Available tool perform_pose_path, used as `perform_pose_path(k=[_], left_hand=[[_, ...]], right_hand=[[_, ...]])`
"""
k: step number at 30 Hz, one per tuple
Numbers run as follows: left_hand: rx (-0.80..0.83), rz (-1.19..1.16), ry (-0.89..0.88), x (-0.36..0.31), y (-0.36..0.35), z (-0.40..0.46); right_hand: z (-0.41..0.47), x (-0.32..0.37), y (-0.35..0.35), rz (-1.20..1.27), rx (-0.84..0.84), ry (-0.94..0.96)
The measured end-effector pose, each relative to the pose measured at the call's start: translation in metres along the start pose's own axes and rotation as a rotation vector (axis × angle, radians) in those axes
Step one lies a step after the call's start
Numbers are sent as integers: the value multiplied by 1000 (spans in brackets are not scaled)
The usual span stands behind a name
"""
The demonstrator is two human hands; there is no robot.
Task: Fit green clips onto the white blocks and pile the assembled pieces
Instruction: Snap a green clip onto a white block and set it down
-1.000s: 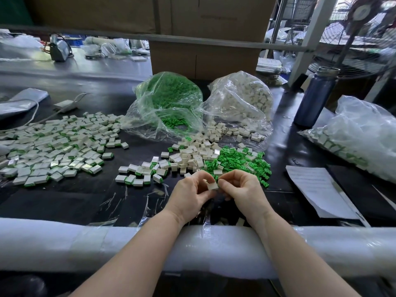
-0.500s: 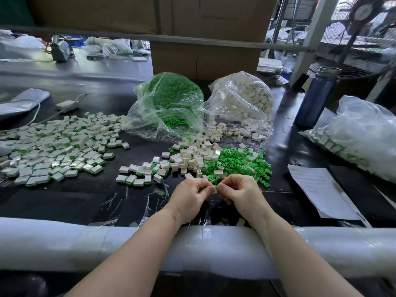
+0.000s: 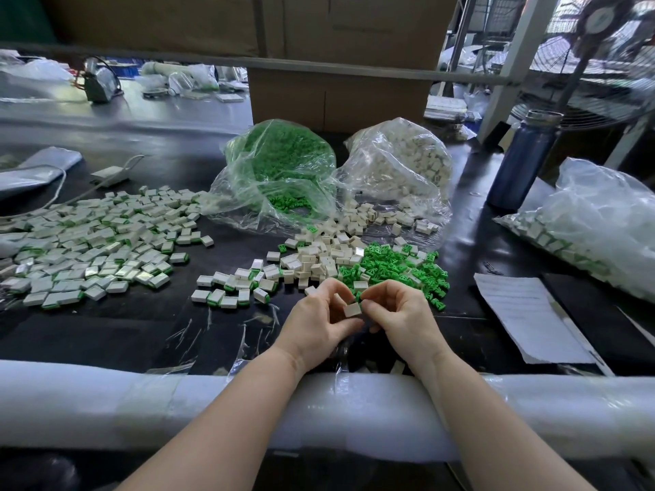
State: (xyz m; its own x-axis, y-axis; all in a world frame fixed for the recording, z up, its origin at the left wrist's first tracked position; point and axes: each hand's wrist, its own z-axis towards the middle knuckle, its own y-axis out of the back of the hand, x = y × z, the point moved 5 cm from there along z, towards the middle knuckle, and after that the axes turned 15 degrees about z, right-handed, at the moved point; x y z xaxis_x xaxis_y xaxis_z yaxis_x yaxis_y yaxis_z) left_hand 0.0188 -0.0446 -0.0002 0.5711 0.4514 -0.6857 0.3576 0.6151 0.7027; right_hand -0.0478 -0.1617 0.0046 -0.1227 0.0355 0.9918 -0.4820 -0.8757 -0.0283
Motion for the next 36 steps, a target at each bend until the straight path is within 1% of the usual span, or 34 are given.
perform_pose_path(k=[5,11,18,24,30,36], left_hand=[[-104,71,-45,-1,6,0],[-29,-66,11,1,4,2],[1,46,2,1,3,1],[20,154,-19,-2,1,0],[43,135,-10,-2,1,0],[42,174,-29,-4,0,0]], right_hand=[[-3,2,1,78,11,-18],[-2,0,2,49,-14,-51],[-2,0,-2,-113,40,-61],[-3,0,-3,-179,80,-66],[-4,1,-4,-160,124,-80],[-3,-1,-4,-204,97,-62]])
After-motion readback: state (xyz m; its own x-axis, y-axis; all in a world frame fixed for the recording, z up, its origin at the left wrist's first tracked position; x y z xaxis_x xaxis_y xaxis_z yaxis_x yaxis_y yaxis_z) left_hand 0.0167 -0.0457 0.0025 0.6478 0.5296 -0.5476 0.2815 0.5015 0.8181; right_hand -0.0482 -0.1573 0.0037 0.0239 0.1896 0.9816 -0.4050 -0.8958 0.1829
